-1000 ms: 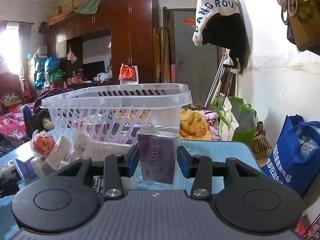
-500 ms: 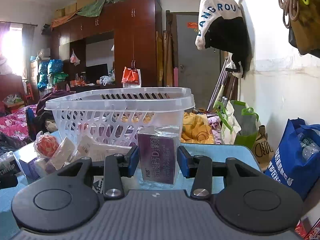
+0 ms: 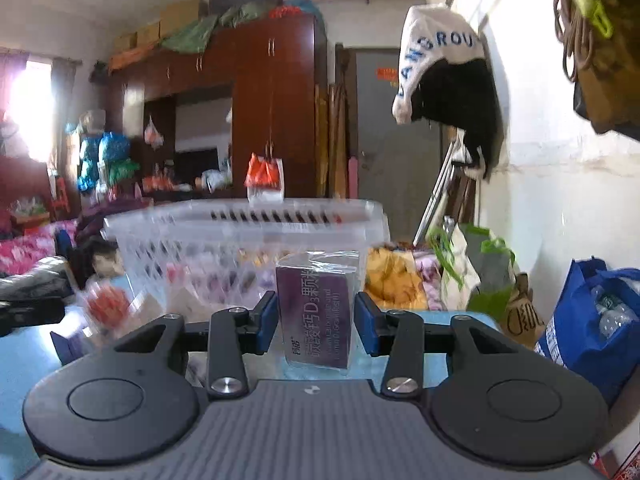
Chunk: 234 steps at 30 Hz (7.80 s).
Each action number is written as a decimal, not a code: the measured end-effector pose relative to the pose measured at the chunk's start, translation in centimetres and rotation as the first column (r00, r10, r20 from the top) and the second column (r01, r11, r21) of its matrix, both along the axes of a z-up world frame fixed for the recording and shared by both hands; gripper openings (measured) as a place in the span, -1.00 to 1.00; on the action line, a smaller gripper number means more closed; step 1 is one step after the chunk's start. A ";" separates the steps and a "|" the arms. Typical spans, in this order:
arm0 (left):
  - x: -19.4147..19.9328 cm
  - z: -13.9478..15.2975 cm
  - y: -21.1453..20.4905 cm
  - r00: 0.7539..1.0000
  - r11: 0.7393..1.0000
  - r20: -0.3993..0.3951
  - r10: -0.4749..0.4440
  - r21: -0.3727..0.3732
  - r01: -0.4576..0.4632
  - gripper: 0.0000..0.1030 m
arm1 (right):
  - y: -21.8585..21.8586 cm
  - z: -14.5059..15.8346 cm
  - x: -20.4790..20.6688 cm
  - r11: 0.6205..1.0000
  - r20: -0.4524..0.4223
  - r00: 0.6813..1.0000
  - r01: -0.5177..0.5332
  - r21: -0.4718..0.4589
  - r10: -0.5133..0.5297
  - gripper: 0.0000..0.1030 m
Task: Organize objects
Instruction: 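Carry both boxes over the white basket and open both tools to drop them, then grasp the purple cube box with the left tool while the right tool grasps the red-wrapped ball, then carry both items over the white basket and open both tools to drop them, then grasp the red-wrapped item with the left tool while the right tool grasps the black-printed white box, then carry both items over the white basket and open both tools to drop them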
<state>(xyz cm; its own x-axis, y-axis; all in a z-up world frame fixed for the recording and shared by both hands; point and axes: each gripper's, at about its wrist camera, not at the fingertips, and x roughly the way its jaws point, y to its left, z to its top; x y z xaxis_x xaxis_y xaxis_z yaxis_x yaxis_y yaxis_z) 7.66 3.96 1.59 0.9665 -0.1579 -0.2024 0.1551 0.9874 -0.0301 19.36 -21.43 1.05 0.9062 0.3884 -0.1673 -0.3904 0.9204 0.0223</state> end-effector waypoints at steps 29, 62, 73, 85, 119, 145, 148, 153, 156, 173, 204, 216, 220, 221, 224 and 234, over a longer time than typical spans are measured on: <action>5.3 4.9 3.4 0.994 0.998 -0.094 0.060 -0.007 -0.061 0.80 | -1.1 1.2 2.2 0.994 -0.136 0.987 -0.077 0.081 0.088 1.00; 3.1 -3.9 3.6 0.914 0.962 -0.326 0.243 0.205 -0.182 -0.08 | 1.1 -4.3 0.0 0.960 -0.296 0.924 -0.273 -0.061 0.243 0.02; 0.6 -3.5 4.3 0.963 0.973 -0.156 0.221 0.103 -0.207 -0.15 | 0.5 -3.7 -2.6 0.980 -0.092 0.978 -0.192 -0.059 0.187 0.02; -0.6 -3.2 3.5 0.976 0.972 -0.024 0.218 0.097 -0.214 -0.14 | 0.0 -3.5 -2.4 0.985 -0.070 0.983 -0.169 -0.024 0.167 0.02; -4.4 -0.7 3.0 0.977 0.985 0.146 0.156 0.049 -0.165 -0.14 | -2.0 -1.2 -3.4 0.989 -0.022 0.990 -0.139 0.047 0.140 0.02; 14.9 6.4 2.2 0.978 0.999 -0.205 0.039 0.026 -0.035 -0.10 | 4.9 5.0 10.8 0.986 -0.104 0.994 -0.059 -0.154 0.043 0.15; 15.7 5.3 1.2 0.974 0.993 -0.216 0.070 0.105 -0.048 0.41 | 5.0 5.5 9.7 0.984 -0.064 0.998 -0.028 -0.174 0.017 1.00; 9.5 5.2 2.5 0.993 0.998 -0.106 0.058 0.039 -0.054 0.54 | 1.3 4.8 4.0 0.994 -0.048 0.993 -0.111 0.024 0.112 1.00; 5.0 3.3 3.2 0.997 0.999 -0.067 0.043 -0.011 -0.043 0.71 | 0.6 1.5 2.1 0.993 -0.152 0.981 -0.115 0.033 0.119 1.00; 6.0 -2.6 4.2 0.985 0.995 -0.170 0.045 -0.084 -0.060 0.70 | 3.7 -3.7 3.8 0.983 -0.399 0.902 -0.182 -0.006 0.164 0.97; 2.8 -2.2 2.7 1.000 0.999 -0.002 0.026 -0.034 -0.026 -0.07 | -0.3 -2.7 1.7 0.967 -0.188 0.968 -0.122 0.224 0.166 0.60; 2.9 -2.4 2.4 0.999 0.999 -0.001 0.033 -0.016 -0.033 -0.07 | -0.1 -2.7 1.8 0.963 -0.170 0.971 -0.125 0.239 0.169 0.60; 2.8 -2.5 2.5 1.000 0.999 -0.002 0.031 -0.019 -0.031 -0.07 | -0.3 -2.9 1.5 0.963 -0.161 0.974 -0.121 0.242 0.163 0.60; 2.8 -2.5 2.5 0.999 0.999 -0.002 0.032 -0.018 -0.032 -0.07 | -0.2 -2.9 1.5 0.962 -0.159 0.973 -0.123 0.242 0.165 0.60; 2.8 -2.5 2.6 1.000 0.999 -0.002 0.031 -0.016 -0.031 -0.07 | -0.1 -2.9 1.5 0.965 -0.157 0.974 -0.122 0.234 0.161 0.60; 1.9 -1.9 4.4 0.999 0.995 0.037 0.006 -0.100 -0.003 -0.07 | 0.6 -1.9 -0.4 0.983 -0.031 0.995 -0.092 0.158 0.098 0.60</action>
<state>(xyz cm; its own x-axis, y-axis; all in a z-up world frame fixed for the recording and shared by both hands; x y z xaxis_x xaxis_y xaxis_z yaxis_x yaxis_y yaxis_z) 9.53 8.35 -0.30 0.9739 -0.1713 -0.1491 0.1535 0.9804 -0.1233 18.97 -20.83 -0.80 0.8582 0.4962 -0.1315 -0.4716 0.8633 0.1795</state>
